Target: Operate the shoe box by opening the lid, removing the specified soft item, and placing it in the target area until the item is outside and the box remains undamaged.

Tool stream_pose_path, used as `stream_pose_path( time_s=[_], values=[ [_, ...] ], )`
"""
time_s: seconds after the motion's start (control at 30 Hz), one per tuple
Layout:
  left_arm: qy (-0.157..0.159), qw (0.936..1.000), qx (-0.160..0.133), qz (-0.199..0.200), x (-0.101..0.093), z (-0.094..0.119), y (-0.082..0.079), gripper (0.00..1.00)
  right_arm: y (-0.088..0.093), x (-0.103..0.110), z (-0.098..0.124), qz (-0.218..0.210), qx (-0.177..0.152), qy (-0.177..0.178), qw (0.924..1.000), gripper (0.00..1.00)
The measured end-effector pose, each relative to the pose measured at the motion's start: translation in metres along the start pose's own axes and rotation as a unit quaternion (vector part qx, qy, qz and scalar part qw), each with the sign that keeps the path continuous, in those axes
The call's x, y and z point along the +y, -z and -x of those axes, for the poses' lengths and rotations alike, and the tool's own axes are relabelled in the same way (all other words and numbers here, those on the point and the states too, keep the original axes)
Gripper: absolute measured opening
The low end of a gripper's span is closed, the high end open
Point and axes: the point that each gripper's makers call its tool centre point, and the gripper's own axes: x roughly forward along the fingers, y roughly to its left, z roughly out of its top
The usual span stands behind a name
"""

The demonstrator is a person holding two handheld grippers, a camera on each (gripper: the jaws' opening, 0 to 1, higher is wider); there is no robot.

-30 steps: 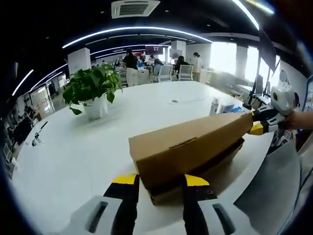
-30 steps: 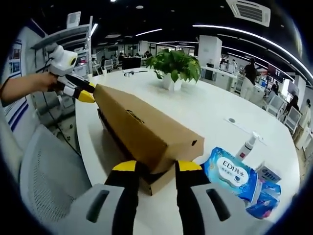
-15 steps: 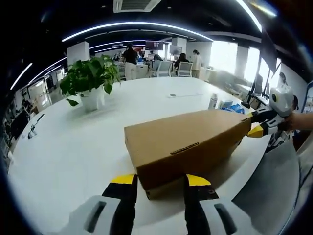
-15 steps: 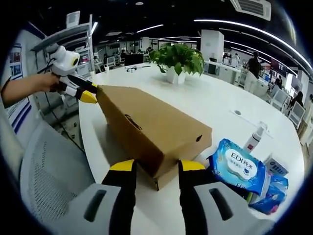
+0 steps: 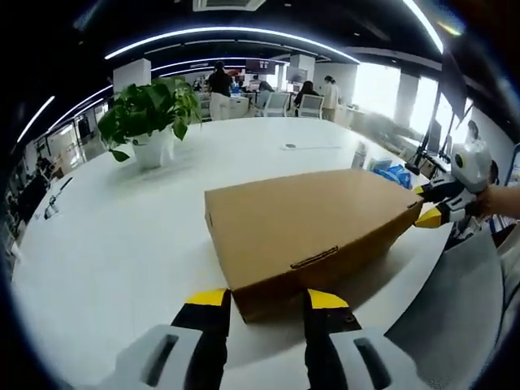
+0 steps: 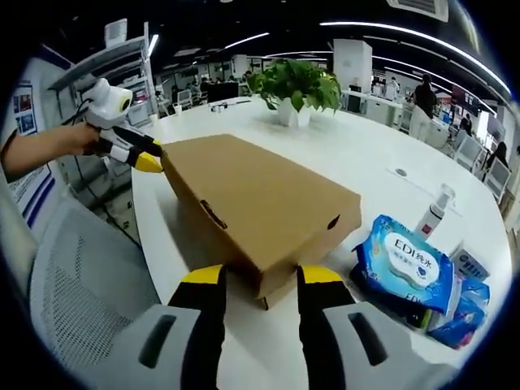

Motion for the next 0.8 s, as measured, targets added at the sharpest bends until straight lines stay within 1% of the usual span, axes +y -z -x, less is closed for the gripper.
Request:
stream_pose_path(
  time_s=[0.2, 0.6, 0.8],
  values=[
    [-0.001, 0.9999, 0.013, -0.007, 0.004, -0.007, 0.007, 0.36, 0.006, 0.000, -0.005, -0.003, 0.009, 0.000, 1.0000, 0.32],
    [-0.004, 0.9996, 0.027, -0.002, 0.007, -0.016, 0.015, 0.34, 0.015, -0.001, -0.013, 0.005, 0.020, 0.006, 0.9998, 0.30],
    [-0.008, 0.9992, 0.038, -0.003, 0.009, -0.021, 0.019, 0.34, 0.018, -0.003, -0.017, 0.011, 0.026, 0.005, 0.9996, 0.30]
  ],
)
